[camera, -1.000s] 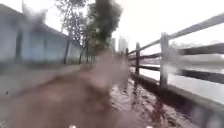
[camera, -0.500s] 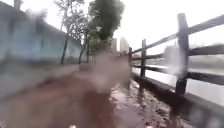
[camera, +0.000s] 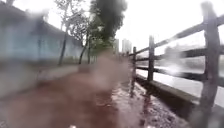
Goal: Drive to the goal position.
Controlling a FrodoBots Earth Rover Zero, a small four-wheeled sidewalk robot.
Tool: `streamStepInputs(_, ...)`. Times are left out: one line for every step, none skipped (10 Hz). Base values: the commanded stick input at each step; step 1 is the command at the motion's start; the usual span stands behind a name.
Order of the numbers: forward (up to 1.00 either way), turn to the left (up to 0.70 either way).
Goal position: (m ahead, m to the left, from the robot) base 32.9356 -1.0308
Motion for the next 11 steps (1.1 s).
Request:
streamStepInputs(1.0, 0.0)
streamStepInputs(1.0, 0.0)
streamStepInputs(1.0, 0.0)
streamStepInputs(1.0, 0.0)
streamStepInputs(1.0, 0.0)
streamStepInputs(1.0, 0.0)
streamStepInputs(1.0, 0.0)
streamStepInputs(1.0, 0.0)
streamStepInputs(1.0, 0.0)
streamStepInputs(1.0, 0.0)
streamStepInputs(1.0, 0.0)
